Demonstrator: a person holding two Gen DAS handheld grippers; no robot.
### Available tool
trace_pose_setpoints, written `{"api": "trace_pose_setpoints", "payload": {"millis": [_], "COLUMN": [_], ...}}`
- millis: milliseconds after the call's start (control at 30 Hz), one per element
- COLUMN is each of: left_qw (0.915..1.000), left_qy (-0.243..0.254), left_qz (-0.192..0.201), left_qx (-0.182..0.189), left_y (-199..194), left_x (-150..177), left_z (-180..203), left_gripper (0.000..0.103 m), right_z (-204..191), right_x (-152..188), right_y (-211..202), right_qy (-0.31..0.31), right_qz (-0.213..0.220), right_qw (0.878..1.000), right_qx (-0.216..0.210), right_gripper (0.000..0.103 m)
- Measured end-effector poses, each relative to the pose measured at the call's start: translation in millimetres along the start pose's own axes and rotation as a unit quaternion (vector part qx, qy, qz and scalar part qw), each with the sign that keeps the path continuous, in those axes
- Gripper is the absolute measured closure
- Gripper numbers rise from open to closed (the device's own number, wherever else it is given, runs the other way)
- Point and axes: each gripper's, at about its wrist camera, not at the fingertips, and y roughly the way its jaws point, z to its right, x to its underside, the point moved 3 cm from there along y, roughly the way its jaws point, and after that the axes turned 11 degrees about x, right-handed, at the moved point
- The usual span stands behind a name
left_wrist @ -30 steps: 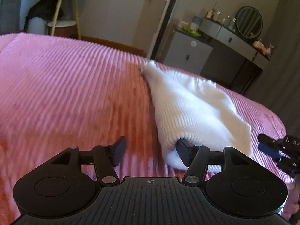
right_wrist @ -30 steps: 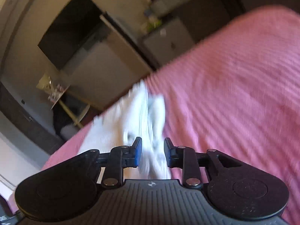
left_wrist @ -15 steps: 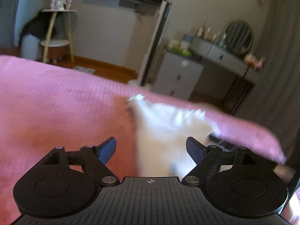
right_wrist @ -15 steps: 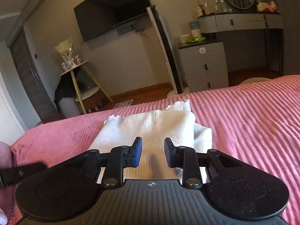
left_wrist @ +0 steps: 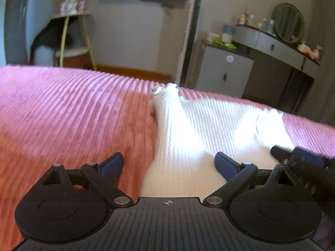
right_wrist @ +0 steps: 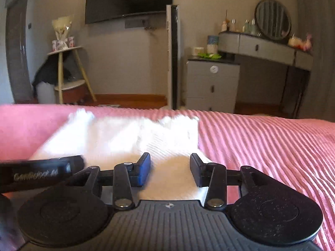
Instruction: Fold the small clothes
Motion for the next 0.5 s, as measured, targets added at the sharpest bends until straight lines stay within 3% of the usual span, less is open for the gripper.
{"api": "trace_pose_setpoints", "payload": {"millis": [33,100,267,367,500], "left_qw": [1.0,0.9998,0.9996,0.9992,0.9995], "left_qy": [-0.002,0.02,-0.004,-0.025,0.001], "left_qz": [0.006,0.001,-0.026,-0.026,-0.018], "left_qx": [-0.001,-0.009,-0.011,0.017,0.025], "left_y": [0.5,11.1,3.8,-35.2,-78.3], "left_x": [0.0,0.8,-9.5,-11.9,3.6], "left_z": [-0.4,0.1,0.5,-0.5,-1.0], "left_gripper": [0.005,0.005,0.004,0.004,0.004], "right_z": [2.1,6.2,17.3,33.5,39.0], "right_x": [1.5,3.3,-6.0,-13.6,0.8], "right_y": [3.2,14.7,11.9,-23.3,-84.6], "right_qy": [0.008,0.019,0.056,0.091,0.099], "right_qz": [0.002,-0.015,-0.047,-0.026,-0.003], "right_qw": [1.0,1.0,0.997,0.996,0.994], "right_qx": [0.0,0.005,-0.005,0.005,-0.042], "right_gripper": [0.059,0.046,0.041,0.041,0.043]}}
